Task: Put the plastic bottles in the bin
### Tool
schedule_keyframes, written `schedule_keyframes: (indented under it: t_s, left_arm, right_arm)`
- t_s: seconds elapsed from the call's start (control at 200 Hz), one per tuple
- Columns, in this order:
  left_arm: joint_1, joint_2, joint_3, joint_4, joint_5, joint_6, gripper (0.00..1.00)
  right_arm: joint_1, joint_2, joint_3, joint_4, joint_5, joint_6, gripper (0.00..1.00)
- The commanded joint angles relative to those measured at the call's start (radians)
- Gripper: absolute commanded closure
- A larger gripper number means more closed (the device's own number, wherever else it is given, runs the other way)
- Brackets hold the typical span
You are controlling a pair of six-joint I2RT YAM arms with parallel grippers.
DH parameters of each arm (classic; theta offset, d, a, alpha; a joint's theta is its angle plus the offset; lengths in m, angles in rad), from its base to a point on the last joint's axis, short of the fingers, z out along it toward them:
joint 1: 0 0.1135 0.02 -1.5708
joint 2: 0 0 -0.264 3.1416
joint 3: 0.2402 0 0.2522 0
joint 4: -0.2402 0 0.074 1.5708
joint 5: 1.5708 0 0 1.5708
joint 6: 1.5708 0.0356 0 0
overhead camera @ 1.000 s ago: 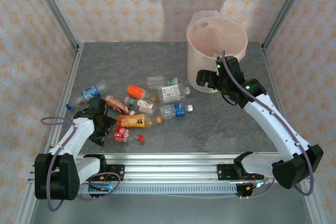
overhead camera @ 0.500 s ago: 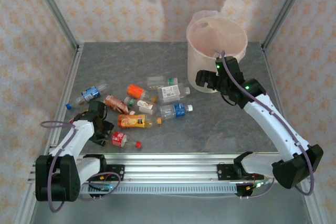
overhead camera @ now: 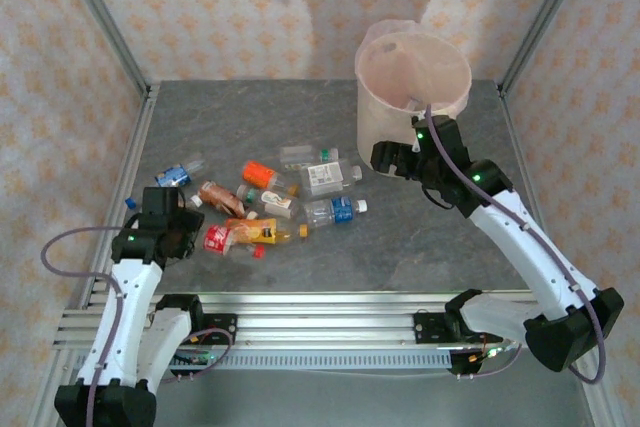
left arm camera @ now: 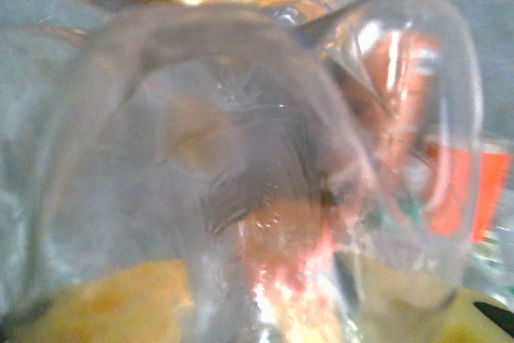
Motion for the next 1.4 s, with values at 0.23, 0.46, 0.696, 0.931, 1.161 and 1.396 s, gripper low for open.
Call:
schedule_keyframes:
  t_s: [0.23, 0.46, 0.696, 0.931, 1.161, 1.396]
  left_arm:
    - [-0.048, 0.116, 0.311, 0.116, 0.092, 0.226, 0.59]
    - [-0.190, 0.305, 0.515, 0.227, 0.177, 0.387, 0.60]
    - [-0.346, 0.517, 0.723, 0.320, 0.322, 0.482, 0.63]
    - [-0.411, 0.646, 0.864, 0.339, 0.429, 0.508, 0.63]
    - [-0.438, 0.677, 0.890, 0.375, 0.467, 0.499, 0.63]
    - [-0.459, 0.695, 0.909, 0.387, 0.492, 0.491, 0.62]
  right_arm:
    - [0.009, -0.032, -0.031, 0.164, -0.278, 0.024, 0.01]
    - [0.055, -0.038, -0.051, 0.280, -0.441, 0.032, 0.01]
    - [0.179, 0.035, 0.002, 0.355, -0.521, -0.013, 0.01]
    - [0.249, 0.171, 0.099, 0.423, -0.580, -0.005, 0.01]
    - [0.256, 0.253, 0.161, 0.465, -0.563, 0.002, 0.01]
    - [0.256, 0.294, 0.182, 0.534, -0.548, 0.025, 0.02]
